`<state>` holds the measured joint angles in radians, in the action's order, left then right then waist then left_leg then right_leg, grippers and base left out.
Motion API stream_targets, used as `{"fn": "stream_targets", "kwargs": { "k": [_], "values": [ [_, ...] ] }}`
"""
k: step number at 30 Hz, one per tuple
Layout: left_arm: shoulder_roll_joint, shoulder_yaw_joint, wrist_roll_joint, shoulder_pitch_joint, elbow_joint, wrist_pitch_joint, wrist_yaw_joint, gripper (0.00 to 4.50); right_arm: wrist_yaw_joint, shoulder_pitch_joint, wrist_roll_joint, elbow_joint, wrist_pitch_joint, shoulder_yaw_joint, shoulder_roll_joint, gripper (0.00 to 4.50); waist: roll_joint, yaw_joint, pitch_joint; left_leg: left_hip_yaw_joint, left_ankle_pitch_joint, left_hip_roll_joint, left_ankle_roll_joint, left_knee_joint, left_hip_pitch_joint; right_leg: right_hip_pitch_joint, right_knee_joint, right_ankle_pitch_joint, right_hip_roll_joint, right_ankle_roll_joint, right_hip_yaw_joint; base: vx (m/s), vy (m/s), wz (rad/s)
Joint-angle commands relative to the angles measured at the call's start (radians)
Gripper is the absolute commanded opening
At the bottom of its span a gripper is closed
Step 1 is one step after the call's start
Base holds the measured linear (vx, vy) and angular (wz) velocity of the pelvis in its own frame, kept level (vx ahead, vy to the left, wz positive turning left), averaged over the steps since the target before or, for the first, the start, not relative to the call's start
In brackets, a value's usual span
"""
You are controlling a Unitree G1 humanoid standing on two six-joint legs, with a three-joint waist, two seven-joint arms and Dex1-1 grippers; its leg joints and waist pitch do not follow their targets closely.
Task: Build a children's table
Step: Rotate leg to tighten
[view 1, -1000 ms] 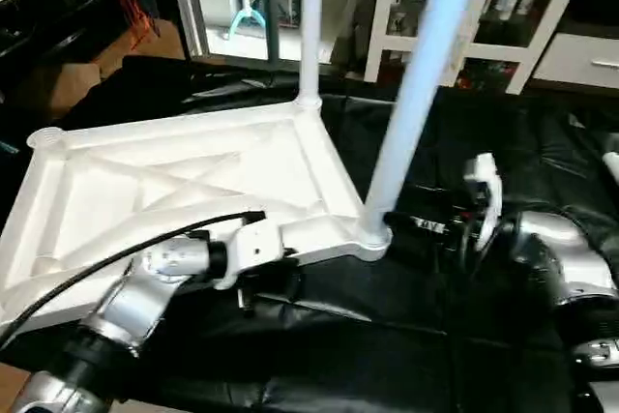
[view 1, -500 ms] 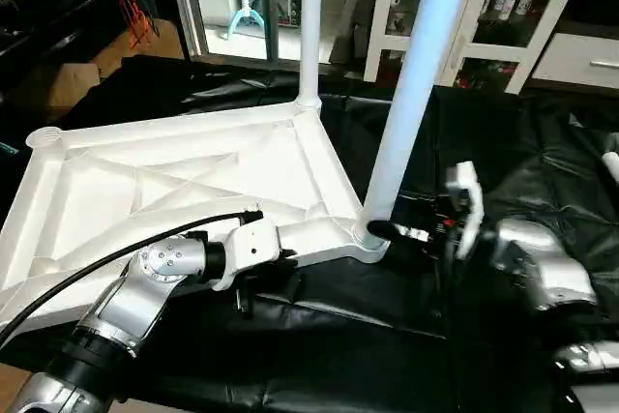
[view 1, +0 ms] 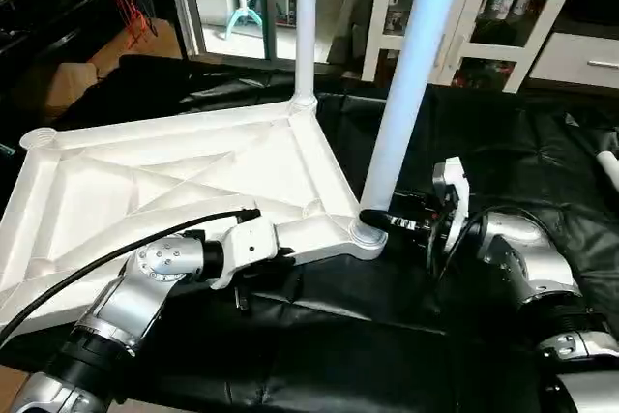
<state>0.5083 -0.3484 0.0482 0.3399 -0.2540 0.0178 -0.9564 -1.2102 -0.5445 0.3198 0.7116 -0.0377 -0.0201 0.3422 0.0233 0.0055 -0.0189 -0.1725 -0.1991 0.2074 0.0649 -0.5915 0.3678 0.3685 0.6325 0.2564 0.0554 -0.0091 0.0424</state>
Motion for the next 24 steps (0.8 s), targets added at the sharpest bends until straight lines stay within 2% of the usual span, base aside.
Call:
{"fn": "stream_targets", "kwargs": {
  "k": [1,2,3,4,6,7,9,11,12,13,15,18,19,20,21,22,23,24],
  "values": [
    [0.011,-0.040,0.054,-0.025,-0.026,-0.033,-0.004,0.00,0.130,-0.017,-0.031,0.046,0.003,0.031,0.002,2.01,-0.001,0.008,0.043,0.004,-0.077,0.028,-0.078,0.057,-0.008,-0.040,-0.061,-0.165,0.069,-0.279,-0.036,0.000,0.000,0.00],
    [-0.016,-0.038,0.088,-0.004,-0.038,-0.099,0.061,0.00,0.247,-0.013,-0.049,0.057,-0.004,0.042,-0.030,1.99,-0.002,0.006,0.042,0.004,-0.079,0.028,-0.078,0.058,-0.008,-0.040,-0.062,-0.162,0.069,-0.280,-0.036,0.000,0.000,0.00],
    [-0.045,-0.035,0.108,0.012,-0.044,-0.160,0.116,0.00,0.349,-0.010,-0.054,0.062,-0.019,0.058,-0.062,1.99,0.003,0.004,0.040,0.005,-0.084,0.029,-0.059,0.061,-0.014,-0.035,-0.065,-0.133,0.071,-0.279,-0.038,0.000,0.000,0.00],
    [-0.076,-0.030,0.118,0.026,-0.048,-0.212,0.161,0.00,0.438,-0.011,-0.057,0.070,-0.026,0.075,-0.093,1.98,0.001,0.002,0.039,0.005,-0.090,0.029,-0.044,0.063,-0.014,-0.036,-0.067,-0.112,0.072,-0.277,-0.039,0.000,0.000,0.00],
    [-0.108,-0.026,0.123,0.040,-0.051,-0.257,0.198,0.00,0.523,-0.012,-0.066,0.081,-0.023,0.087,-0.119,1.97,0.002,0.002,0.038,0.004,-0.086,0.030,-0.029,0.064,-0.015,-0.035,-0.067,-0.105,0.073,-0.275,-0.041,0.000,0.000,0.00],
    [-0.186,-0.017,0.133,0.074,-0.066,-0.348,0.288,0.00,0.692,-0.009,-0.091,0.110,-0.009,0.103,-0.174,1.97,0.001,0.003,0.041,0.005,-0.086,0.027,-0.022,0.063,-0.014,-0.039,-0.067,-0.104,0.072,-0.273,-0.040,0.000,0.000,0.00],
    [-0.268,-0.006,0.131,0.108,-0.088,-0.416,0.366,0.00,0.829,-0.002,-0.097,0.138,0.009,0.122,-0.231,1.96,0.002,0.003,0.042,0.002,-0.074,0.029,-0.004,0.064,-0.018,-0.036,-0.068,-0.128,0.074,-0.275,-0.044,0.000,0.000,0.00],
    [-0.337,-0.012,0.129,0.141,-0.115,-0.445,0.411,0.00,0.961,-0.003,-0.080,0.173,0.038,0.160,-0.289,1.96,0.001,0.006,0.041,0.002,-0.077,0.026,-0.006,0.063,-0.015,-0.036,-0.070,-0.137,0.075,-0.270,-0.045,0.000,0.000,0.00],
    [-0.376,-0.025,0.129,0.159,-0.133,-0.443,0.423,0.00,1.021,-0.007,-0.065,0.193,0.053,0.179,-0.323,1.95,0.004,0.011,0.042,0.004,-0.080,0.025,-0.004,0.063,-0.017,-0.038,-0.071,-0.134,0.074,-0.263,-0.043,0.000,0.000,0.00],
    [-0.400,-0.034,0.131,0.169,-0.142,-0.442,0.429,0.00,1.057,-0.009,-0.057,0.204,0.061,0.190,-0.345,1.95,0.000,0.015,0.039,0.003,-0.117,0.024,-0.003,0.065,-0.017,-0.037,-0.078,-0.092,0.074,-0.249,-0.044,0.000,0.000,0.00],
    [-0.440,-0.067,0.127,0.180,-0.159,-0.376,0.403,0.00,1.061,-0.016,-0.054,0.218,0.075,0.184,-0.380,1.95,0.001,0.021,0.038,0.004,-0.143,0.024,-0.003,0.068,-0.016,-0.035,-0.083,-0.059,0.073,-0.227,-0.044,0.000,0.000,0.00],
    [-0.416,-0.111,0.140,0.161,-0.144,-0.296,0.339,0.00,0.987,-0.027,-0.060,0.210,0.078,0.165,-0.377,1.95,0.003,0.023,0.038,0.007,-0.175,0.026,0.008,0.072,-0.016,-0.036,-0.084,-0.037,0.073,-0.206,-0.043,0.000,0.000,0.00],
    [-0.372,-0.130,0.153,0.141,-0.124,-0.261,0.302,0.00,0.893,-0.032,-0.055,0.186,0.086,0.155,-0.354,1.95,0.002,0.022,0.039,0.010,-0.182,0.025,0.004,0.073,-0.013,-0.038,-0.083,-0.040,0.072,-0.201,-0.042,0.000,0.000,0.00],
    [-0.372,-0.130,0.153,0.141,-0.124,-0.261,0.302,0.00,0.893,-0.032,-0.055,0.186,0.086,0.155,-0.354,1.95,0.002,0.021,0.040,0.010,-0.173,0.026,-0.001,0.072,-0.010,-0.040,-0.081,-0.062,0.073,-0.199,-0.042,0.000,0.000,0.00],
    [-0.260,-0.142,0.149,0.087,-0.074,-0.166,0.207,0.00,0.692,-0.028,-0.097,0.135,0.153,0.096,-0.254,2.30,0.011,0.021,0.042,0.010,-0.148,0.026,-0.002,0.071,-0.011,-0.039,-0.077,-0.100,0.073,-0.204,-0.042,0.000,0.000,0.00],
    [-0.255,-0.142,0.149,0.085,-0.072,-0.162,0.203,0.00,0.684,-0.028,-0.099,0.133,0.156,0.094,-0.250,2.30,0.001,0.023,0.046,0.013,-0.130,0.024,-0.017,0.064,-0.001,-0.052,-0.074,-0.146,0.072,-0.198,-0.039,0.000,0.000,0.00],
    [-0.198,-0.133,0.135,0.058,-0.051,-0.121,0.156,0.00,0.590,-0.026,-0.109,0.117,0.180,0.075,-0.188,2.65,-0.001,0.021,0.045,0.013,-0.127,0.021,-0.026,0.064,0.003,-0.054,-0.074,-0.160,0.068,-0.194,-0.037,0.000,0.000,0.00],
    [-0.133,-0.108,0.106,0.022,-0.022,-0.090,0.100,0.00,0.467,-0.027,-0.092,0.099,0.175,0.077,-0.108,2.65,-0.002,0.017,0.043,0.009,-0.141,0.023,-0.045,0.063,0.000,-0.045,-0.076,-0.152,0.070,-0.201,-0.037,0.000,0.000,0.00]
  ]
}}
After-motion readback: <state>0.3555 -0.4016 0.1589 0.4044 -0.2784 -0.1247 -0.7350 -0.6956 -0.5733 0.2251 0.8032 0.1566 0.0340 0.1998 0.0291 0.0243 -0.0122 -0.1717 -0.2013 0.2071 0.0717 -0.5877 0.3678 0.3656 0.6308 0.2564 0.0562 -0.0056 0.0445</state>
